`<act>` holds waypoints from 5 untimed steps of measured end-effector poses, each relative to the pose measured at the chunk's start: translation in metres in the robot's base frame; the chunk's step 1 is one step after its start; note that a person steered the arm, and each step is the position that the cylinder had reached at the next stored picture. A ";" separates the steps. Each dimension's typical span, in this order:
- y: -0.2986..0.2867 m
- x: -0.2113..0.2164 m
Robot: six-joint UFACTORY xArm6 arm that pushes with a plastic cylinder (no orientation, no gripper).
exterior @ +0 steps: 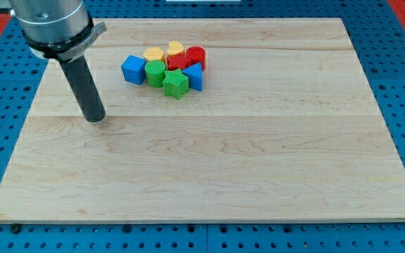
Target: Point your arm to the blue cube
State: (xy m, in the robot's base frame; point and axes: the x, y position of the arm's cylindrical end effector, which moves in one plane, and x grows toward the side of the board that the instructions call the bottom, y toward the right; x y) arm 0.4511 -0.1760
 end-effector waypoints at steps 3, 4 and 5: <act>-0.055 -0.036; -0.069 -0.063; -0.068 -0.063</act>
State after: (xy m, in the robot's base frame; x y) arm 0.3878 -0.2444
